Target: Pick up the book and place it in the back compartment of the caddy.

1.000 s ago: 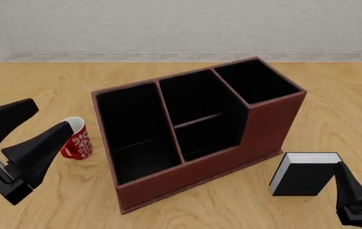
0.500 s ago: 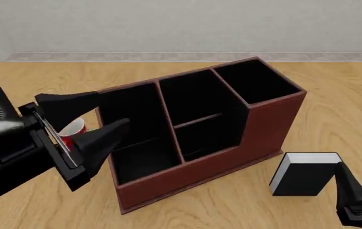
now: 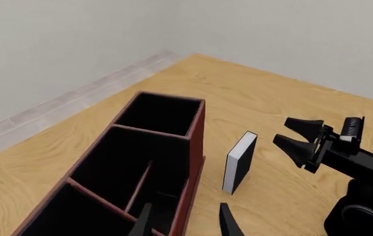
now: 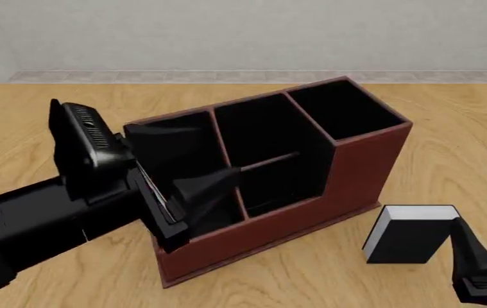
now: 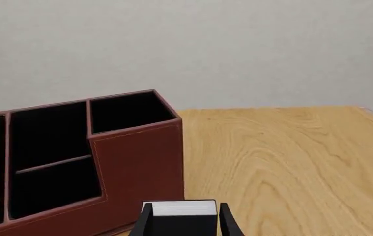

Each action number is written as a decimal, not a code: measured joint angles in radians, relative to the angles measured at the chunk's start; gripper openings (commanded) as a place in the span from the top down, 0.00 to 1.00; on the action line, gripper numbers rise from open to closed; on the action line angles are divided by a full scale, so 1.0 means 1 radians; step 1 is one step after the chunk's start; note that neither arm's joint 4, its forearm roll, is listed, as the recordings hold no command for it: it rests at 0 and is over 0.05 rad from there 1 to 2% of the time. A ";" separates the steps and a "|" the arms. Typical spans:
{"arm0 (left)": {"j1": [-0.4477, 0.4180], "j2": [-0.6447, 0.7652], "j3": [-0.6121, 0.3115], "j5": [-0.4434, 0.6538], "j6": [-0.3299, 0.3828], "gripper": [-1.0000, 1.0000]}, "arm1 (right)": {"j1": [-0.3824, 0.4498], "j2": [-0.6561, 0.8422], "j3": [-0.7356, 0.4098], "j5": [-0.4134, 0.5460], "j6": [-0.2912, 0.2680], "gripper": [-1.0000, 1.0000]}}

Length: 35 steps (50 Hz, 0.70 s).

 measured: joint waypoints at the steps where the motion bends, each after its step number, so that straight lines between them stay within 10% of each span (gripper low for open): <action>1: -0.005 0.010 -0.007 -0.001 0.002 0.00 | 0.000 0.001 0.000 -0.001 0.001 0.00; 35: -0.122 0.306 -0.152 -0.080 -0.013 0.00 | 0.000 0.002 0.000 -0.003 -0.002 0.00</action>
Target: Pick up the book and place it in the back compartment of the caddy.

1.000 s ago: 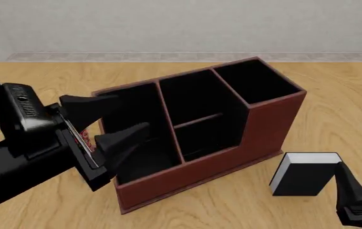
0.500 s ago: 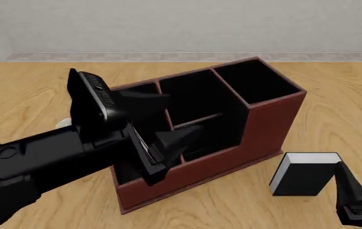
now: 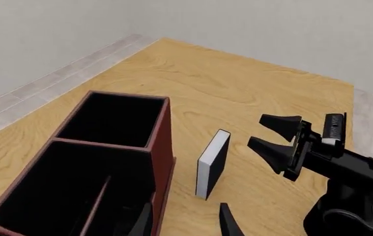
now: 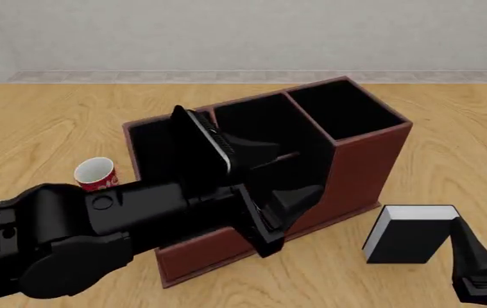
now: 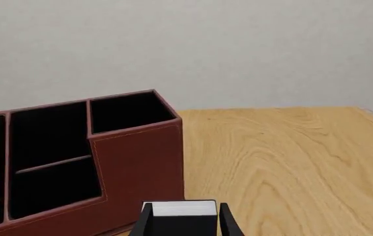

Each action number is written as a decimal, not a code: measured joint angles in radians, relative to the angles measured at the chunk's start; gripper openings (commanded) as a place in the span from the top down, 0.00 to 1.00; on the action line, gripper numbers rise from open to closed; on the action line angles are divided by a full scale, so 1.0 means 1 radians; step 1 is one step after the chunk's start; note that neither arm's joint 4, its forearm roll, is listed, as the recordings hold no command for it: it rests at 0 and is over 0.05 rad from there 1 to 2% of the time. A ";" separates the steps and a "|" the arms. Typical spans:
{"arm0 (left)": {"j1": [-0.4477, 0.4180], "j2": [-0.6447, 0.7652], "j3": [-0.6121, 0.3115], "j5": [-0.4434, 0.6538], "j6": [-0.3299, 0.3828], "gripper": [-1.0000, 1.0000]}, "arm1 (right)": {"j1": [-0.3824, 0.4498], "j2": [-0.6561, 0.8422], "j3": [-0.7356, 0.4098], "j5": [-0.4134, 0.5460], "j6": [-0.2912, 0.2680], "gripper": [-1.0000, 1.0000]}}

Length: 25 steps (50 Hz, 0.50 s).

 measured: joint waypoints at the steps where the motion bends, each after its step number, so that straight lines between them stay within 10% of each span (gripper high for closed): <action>1: -0.001 0.007 -0.001 -0.003 0.000 0.00 | 0.000 0.002 0.000 -0.001 0.001 0.00; 25: -0.022 0.153 -0.077 -0.011 -0.010 0.00 | 0.000 0.007 0.000 -0.005 0.002 0.00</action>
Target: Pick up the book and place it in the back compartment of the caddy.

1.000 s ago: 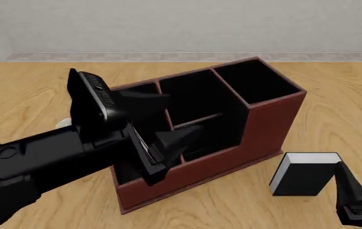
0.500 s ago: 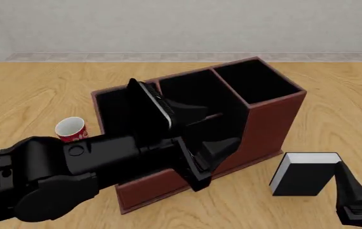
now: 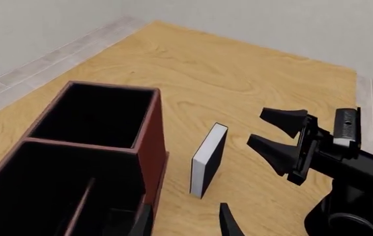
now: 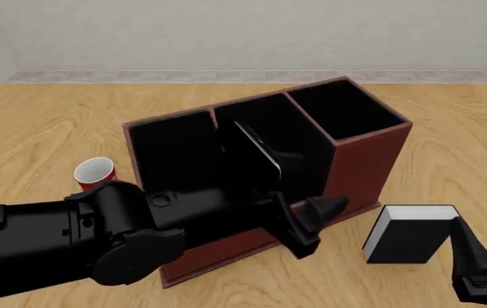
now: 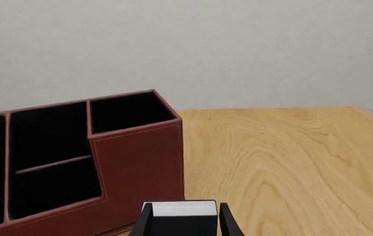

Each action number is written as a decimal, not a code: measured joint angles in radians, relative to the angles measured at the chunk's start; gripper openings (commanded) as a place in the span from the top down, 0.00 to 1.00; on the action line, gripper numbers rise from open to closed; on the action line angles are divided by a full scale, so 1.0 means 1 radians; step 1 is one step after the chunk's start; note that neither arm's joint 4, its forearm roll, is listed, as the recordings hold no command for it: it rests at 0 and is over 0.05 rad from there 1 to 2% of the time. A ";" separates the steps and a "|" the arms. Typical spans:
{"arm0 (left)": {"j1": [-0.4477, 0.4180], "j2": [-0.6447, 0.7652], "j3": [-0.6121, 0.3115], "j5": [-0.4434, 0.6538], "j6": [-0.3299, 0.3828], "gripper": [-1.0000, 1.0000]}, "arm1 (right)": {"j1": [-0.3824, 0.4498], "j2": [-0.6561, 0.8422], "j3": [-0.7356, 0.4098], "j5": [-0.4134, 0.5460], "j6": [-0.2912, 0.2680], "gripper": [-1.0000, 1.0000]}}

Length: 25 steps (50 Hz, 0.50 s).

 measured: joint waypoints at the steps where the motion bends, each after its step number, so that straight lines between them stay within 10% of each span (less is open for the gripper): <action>1: -0.002 0.005 -0.002 -0.001 -0.001 0.00 | 0.000 -0.001 0.000 0.001 -0.001 0.00; 25: -0.019 0.130 -0.046 -0.027 -0.013 0.00 | 0.000 0.004 0.000 -0.005 0.000 0.00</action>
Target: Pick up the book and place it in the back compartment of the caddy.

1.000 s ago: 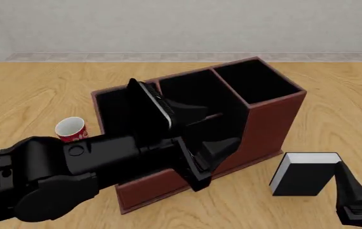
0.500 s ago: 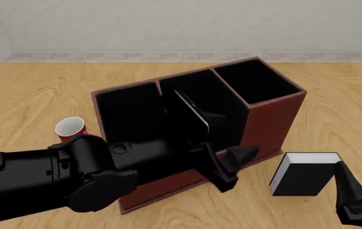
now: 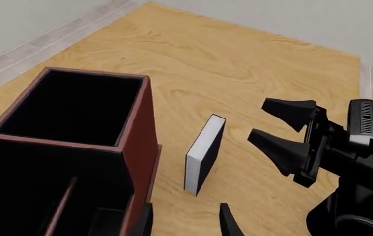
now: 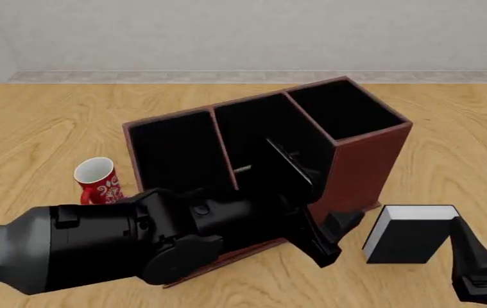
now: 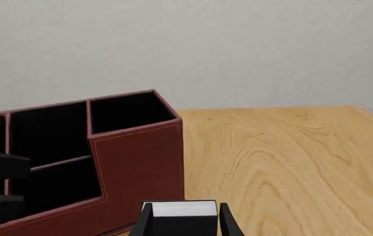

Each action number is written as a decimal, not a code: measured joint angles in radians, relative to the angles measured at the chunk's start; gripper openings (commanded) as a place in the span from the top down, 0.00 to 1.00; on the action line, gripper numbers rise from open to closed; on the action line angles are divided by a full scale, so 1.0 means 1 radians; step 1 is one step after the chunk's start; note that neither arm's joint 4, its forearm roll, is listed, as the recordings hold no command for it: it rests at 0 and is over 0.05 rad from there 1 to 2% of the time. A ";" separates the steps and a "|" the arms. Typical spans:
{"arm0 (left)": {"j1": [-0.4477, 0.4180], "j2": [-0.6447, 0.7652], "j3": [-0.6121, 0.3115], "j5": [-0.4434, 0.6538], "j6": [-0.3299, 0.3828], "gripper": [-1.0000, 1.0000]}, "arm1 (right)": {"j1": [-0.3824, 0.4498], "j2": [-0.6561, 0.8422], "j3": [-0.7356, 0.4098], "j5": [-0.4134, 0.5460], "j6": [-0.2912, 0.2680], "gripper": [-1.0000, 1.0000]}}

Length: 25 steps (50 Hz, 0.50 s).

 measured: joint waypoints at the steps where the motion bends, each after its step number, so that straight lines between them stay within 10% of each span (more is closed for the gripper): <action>1: -0.001 0.006 -0.003 -0.001 -0.001 0.00 | 0.000 0.001 0.000 -0.001 0.001 0.00; 25: -0.016 0.120 -0.088 0.008 -0.031 0.00 | 0.000 0.005 0.000 -0.005 0.000 0.00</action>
